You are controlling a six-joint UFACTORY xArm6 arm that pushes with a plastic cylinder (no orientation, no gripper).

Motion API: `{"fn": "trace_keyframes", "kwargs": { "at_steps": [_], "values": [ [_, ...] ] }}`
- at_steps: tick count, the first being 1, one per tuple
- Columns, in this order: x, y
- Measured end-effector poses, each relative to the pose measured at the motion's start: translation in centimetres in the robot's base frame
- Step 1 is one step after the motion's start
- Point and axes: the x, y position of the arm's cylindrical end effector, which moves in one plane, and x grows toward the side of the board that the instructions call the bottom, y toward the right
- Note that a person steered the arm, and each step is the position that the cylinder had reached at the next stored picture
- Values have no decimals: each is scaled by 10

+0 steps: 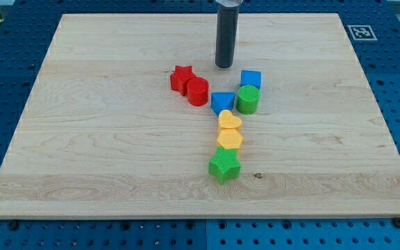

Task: Move the green star to the bottom right of the board

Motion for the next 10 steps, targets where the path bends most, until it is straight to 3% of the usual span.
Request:
{"fn": "trace_keyframes", "kwargs": {
  "at_steps": [3,8,10],
  "values": [
    [-1,-77],
    [119,-135],
    [185,-123]
  ]
}}
